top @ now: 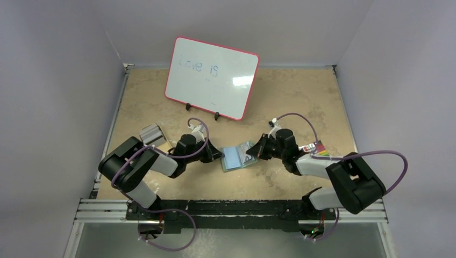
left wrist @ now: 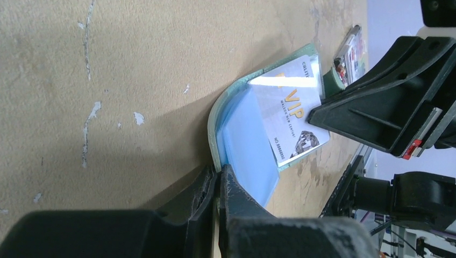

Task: Put the credit cards into the card holder
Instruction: Insert the credit card into the card holder.

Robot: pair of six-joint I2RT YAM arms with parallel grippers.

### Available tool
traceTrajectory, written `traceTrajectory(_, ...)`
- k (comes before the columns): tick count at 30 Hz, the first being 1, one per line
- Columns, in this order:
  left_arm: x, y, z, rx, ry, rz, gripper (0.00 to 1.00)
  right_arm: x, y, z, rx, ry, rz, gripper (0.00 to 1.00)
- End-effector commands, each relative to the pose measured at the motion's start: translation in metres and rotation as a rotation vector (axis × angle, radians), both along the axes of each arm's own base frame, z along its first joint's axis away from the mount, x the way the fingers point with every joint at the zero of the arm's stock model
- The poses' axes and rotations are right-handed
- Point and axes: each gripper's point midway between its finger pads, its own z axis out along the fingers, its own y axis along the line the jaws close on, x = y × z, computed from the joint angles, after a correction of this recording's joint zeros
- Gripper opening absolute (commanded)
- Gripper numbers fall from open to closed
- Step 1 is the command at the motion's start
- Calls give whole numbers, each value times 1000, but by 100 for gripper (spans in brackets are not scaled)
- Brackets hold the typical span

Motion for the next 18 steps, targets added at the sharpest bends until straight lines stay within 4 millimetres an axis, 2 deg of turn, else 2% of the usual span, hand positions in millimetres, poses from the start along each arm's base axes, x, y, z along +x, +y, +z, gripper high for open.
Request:
traceTrajectory(1, -11, -2, 0, 8, -7, -64, 0, 2, 9, 15, 82, -25, 15, 0)
traceTrajectory(5, -13, 7, -13, 64, 18, -39, 0, -3, 13, 16, 134, -15, 28, 0)
traceTrajectory(13, -11, 8, -14, 66, 13, -26, 0, 0, 16, 6, 145, -13, 26, 0)
traceTrajectory(18, -9, 11, -13, 68, 13, -1, 0, -7, 13, -1, 136, 24, 25, 0)
